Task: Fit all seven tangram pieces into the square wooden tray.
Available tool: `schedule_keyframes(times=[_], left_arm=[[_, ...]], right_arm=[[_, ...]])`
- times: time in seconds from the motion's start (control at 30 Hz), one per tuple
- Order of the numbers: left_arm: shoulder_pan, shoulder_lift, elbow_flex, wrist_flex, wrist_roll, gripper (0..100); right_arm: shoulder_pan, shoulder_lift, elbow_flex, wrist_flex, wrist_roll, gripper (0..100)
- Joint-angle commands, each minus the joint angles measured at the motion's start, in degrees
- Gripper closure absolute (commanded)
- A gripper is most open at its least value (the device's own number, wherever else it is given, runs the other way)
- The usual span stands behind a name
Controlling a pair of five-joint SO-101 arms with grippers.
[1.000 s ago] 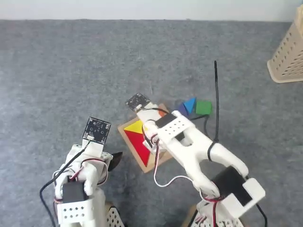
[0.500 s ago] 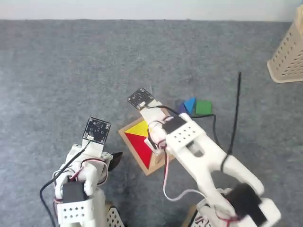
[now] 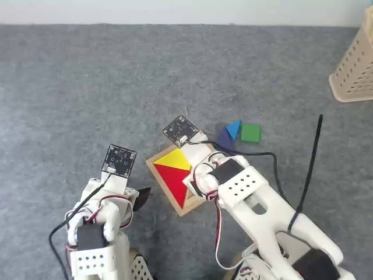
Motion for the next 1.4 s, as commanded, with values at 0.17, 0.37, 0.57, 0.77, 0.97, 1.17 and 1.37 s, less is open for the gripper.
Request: schedule_keyframes(times=[0.17,0.37,0.57,0.77,0.97,1.17,1.37], left_arm=[[0.26,-0.79,-0.31,0.0,-0.26,65],[0.26,-0.79,-0.31,0.0,-0.26,65],[0.26,-0.79,-0.31,0.0,-0.26,65],[0.26,-0.79,-0.31,0.0,-0.26,65],[0.26,-0.79,-0.31,0.0,-0.26,65],[0.26,-0.79,-0.31,0.0,-0.26,65],[0.26,-0.79,-0.31,0.0,-0.26,65]], right_arm=[[-5.93,2.51,-0.35,-1.01,6.51,81.0],[-6.64,2.68,-0.26,-1.19,16.88,82.6],[-6.81,3.21,1.32,-1.19,27.08,82.5],[-6.81,3.21,3.69,-3.38,31.12,82.5],[-6.81,3.21,3.43,-3.47,43.43,82.5],[-6.9,3.21,3.6,-3.12,52.04,82.5],[-11.56,3.21,3.78,-2.95,56.0,82.5]])
